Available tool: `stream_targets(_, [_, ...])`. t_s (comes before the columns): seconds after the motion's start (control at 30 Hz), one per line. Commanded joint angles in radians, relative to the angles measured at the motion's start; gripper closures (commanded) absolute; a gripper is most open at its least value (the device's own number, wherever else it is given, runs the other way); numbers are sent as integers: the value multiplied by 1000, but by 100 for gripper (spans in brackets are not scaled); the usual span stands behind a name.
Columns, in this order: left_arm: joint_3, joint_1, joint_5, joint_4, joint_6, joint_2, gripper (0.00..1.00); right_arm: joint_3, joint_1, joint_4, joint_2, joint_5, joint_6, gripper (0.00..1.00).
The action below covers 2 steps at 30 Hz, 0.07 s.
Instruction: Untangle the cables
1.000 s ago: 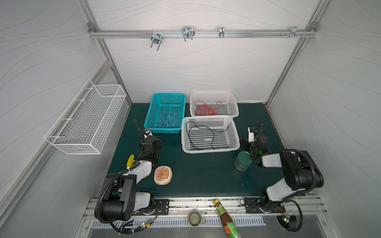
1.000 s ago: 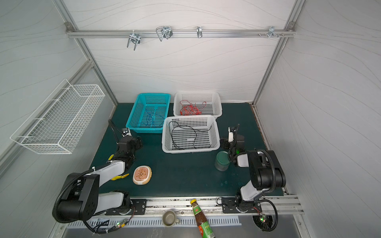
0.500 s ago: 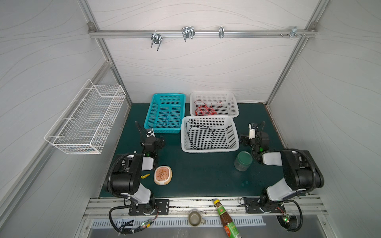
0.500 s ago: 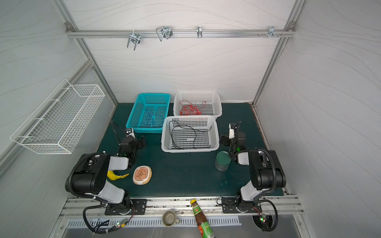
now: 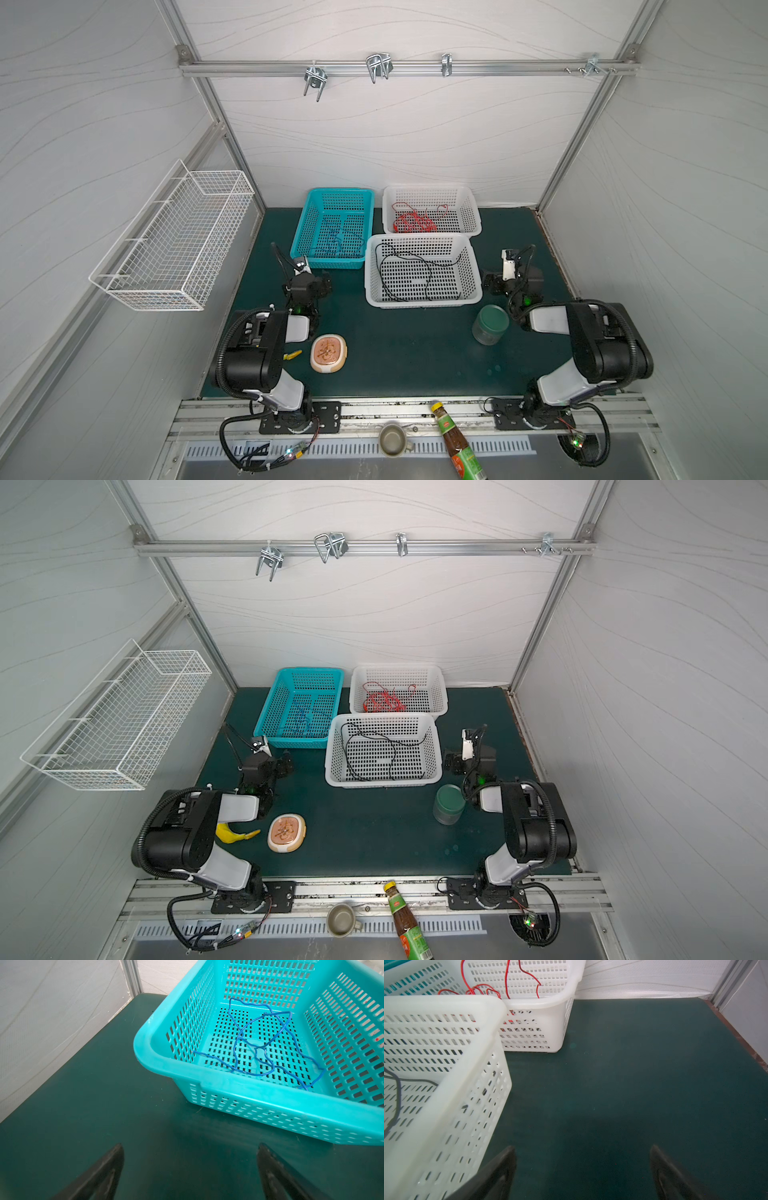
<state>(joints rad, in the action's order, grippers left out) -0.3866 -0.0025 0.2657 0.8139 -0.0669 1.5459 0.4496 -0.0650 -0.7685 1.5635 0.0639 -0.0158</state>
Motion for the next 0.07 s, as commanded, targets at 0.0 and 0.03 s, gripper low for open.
stream_targets(0.0, [-23,4,11,48,0,6,0,15,1,12,12,28,-12,1])
stream_targets(0.03, [-23,3,10,48,1,6,0,14,2,11,12,25,-9,1])
